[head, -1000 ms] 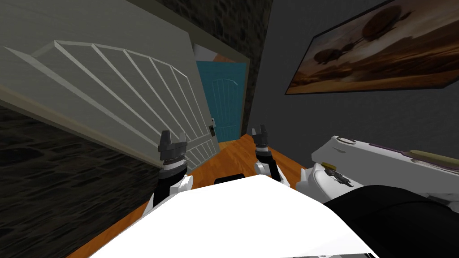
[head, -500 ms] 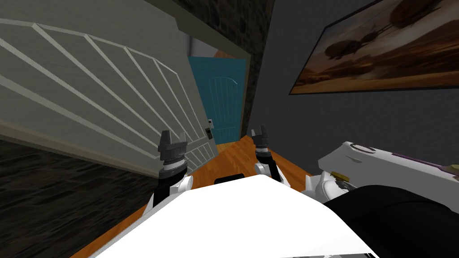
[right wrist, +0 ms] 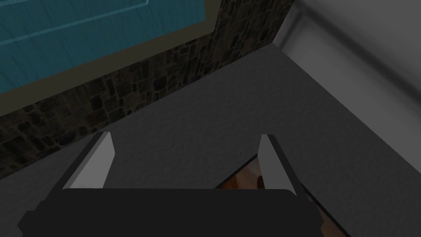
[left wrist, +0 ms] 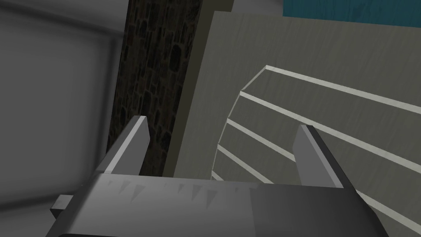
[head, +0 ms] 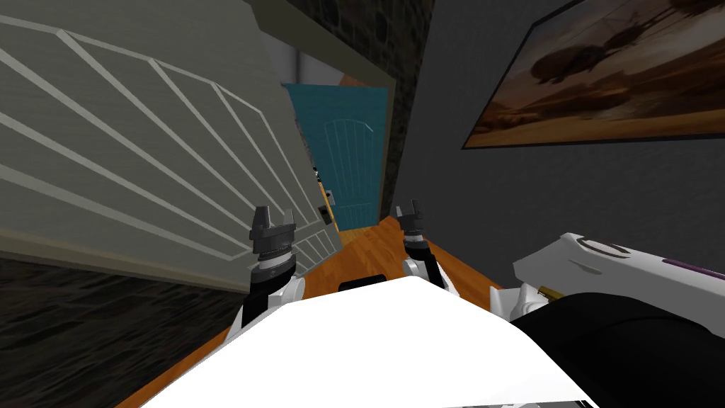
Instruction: Push the door open
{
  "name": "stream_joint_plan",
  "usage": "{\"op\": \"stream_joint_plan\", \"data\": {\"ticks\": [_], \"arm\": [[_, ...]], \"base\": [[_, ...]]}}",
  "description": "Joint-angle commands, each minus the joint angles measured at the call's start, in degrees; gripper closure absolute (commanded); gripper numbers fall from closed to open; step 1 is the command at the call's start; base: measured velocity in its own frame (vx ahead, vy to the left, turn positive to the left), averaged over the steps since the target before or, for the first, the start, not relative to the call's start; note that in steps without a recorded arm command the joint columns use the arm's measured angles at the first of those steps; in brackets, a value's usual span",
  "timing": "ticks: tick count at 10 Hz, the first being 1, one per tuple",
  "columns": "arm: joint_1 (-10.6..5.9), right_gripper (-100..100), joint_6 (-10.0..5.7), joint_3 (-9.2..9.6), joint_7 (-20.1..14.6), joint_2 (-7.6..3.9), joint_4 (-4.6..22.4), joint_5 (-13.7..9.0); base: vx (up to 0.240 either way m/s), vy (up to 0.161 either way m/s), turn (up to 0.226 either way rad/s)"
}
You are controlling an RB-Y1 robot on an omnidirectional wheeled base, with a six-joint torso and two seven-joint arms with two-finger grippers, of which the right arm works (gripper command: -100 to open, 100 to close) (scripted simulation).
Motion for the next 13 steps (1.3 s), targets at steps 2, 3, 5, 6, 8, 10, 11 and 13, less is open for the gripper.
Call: {"op": "stream_joint_plan", "data": {"ticks": [2, 3, 5, 6, 8, 10, 11, 13], "arm": [[0.38, -100, -0.04, 0.15, -2.9, -0.19, 0.5, -0.3], [0.49, -100, -0.04, 0.18, -3.8, -0.25, 0.7, -0.4], [0.7, -100, -0.02, 0.23, -5.6, -0.39, 0.9, -0.6], [0.86, -100, -0.02, 0.27, -6.9, -0.49, 1.2, -0.8], [1.08, -100, 0.0, 0.33, -8.7, -0.62, 1.4, -1.0], [1.33, -100, 0.01, 0.39, -10.7, -0.74, 1.8, -1.2], [1.45, -100, 0.02, 0.43, -11.8, -0.79, 1.9, -1.3], [1.7, -100, 0.04, 0.5, -13.8, -0.9, 2.3, -1.6]], "base": [[0.092, -0.051, 0.027], [0.122, -0.072, 0.024], [0.084, -0.069, 0.024], [0.096, -0.075, 0.028], [0.102, -0.079, 0.03], [0.077, -0.051, 0.032], [0.058, -0.038, 0.029], [0.061, -0.045, 0.033]]}}
